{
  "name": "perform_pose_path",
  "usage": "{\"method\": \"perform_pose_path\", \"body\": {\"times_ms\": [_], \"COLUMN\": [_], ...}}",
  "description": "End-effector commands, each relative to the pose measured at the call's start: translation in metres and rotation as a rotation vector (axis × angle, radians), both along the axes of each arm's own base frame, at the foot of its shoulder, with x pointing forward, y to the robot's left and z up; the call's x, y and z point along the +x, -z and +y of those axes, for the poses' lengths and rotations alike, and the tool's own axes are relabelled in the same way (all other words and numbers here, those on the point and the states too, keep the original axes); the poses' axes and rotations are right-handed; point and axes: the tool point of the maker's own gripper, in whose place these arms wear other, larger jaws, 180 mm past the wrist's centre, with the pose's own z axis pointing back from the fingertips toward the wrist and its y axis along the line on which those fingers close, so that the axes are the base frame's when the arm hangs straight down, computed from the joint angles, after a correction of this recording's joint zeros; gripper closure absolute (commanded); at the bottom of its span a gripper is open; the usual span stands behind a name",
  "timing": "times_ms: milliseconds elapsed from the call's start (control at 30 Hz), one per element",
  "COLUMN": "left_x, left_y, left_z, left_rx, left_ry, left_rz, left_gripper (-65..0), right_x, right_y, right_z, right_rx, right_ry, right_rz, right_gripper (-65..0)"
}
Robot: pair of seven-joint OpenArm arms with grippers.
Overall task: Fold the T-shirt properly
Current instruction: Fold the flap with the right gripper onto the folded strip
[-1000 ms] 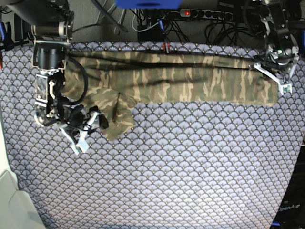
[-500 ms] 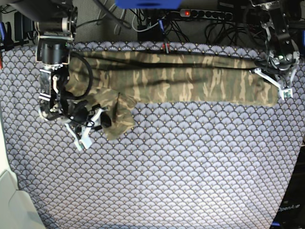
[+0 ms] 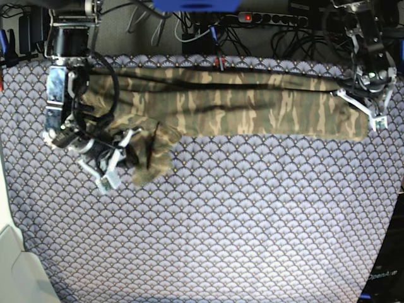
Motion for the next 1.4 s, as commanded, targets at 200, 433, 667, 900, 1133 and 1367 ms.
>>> {"method": "perform_pose_path", "body": {"times_ms": [200, 433, 667, 900, 1133, 1367], "left_x": [0.007, 0.007, 0.009, 0.012, 0.013, 0.013], "left_y": [-0.012, -0.013, -0.018, -0.019, -0.02, -0.02], "left_z": [0.007, 0.01, 0.019, 0.019, 0.019, 0.019], "left_rx": [0.033, 0.041, 0.06, 0.061, 0.063, 0.063], "left_ry": [0.007, 0.009, 0.015, 0.016, 0.017, 0.017], "left_rz": [-0.035, -0.034, -0.035, -0.041, -0.043, -0.043], "left_gripper": [-23.0, -23.0, -23.0, -23.0, -23.0, -23.0], "right_x": [-0.018, -0.07, -0.102, -0.111, -0.124, -0.142], "right_y": [-0.049, -0.055, -0.033, -0.034, -0.031, -0.035], "right_z": [0.004, 0.013, -0.022, -0.041, -0.069, -0.103], "right_rx": [-0.058, -0.085, -0.109, -0.099, -0.111, -0.082], "right_ry": [-0.038, -0.069, 0.027, 0.089, 0.175, 0.294], "right_rz": [-0.137, -0.143, -0.056, -0.078, -0.057, -0.043], "right_gripper": [0.0, 0.0, 0.0, 0.0, 0.0, 0.0]}}
